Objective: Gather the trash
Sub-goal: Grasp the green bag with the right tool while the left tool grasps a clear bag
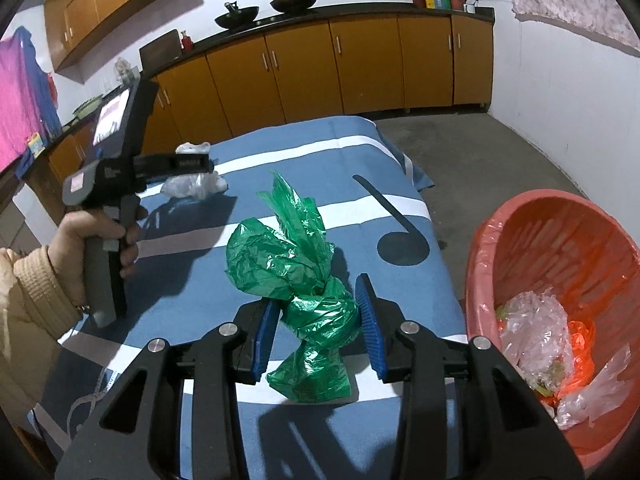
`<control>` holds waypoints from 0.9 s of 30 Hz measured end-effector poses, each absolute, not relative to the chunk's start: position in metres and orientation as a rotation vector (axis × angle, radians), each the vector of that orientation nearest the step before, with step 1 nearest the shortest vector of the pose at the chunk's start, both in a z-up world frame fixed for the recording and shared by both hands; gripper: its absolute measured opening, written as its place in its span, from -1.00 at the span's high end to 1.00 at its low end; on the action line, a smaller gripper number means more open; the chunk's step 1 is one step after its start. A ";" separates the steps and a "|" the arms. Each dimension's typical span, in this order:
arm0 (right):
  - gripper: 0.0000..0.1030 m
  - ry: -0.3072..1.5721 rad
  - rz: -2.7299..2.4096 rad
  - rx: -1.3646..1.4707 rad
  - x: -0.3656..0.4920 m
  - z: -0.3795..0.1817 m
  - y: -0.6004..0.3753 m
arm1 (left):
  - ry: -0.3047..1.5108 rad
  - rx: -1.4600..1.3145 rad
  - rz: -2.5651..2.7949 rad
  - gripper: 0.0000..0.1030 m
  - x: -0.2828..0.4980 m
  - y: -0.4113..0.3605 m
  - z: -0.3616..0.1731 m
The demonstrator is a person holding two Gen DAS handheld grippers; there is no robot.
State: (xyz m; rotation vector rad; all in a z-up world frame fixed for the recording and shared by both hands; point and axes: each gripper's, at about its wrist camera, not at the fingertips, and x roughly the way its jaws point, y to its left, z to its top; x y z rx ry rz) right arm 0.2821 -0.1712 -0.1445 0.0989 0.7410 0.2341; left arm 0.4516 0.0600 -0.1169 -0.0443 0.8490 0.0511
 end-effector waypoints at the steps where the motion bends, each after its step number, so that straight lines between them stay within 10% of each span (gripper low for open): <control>1: 0.24 0.739 0.233 0.100 0.280 -0.143 -0.172 | 0.847 -0.046 0.049 0.08 0.450 0.060 -0.118; 5: 0.24 0.726 0.222 0.111 0.271 -0.138 -0.181 | 0.839 -0.069 0.023 0.34 0.437 0.064 -0.112; 27: 0.24 0.573 0.024 0.125 0.151 -0.075 -0.251 | 0.652 0.001 -0.283 0.31 0.201 -0.013 -0.013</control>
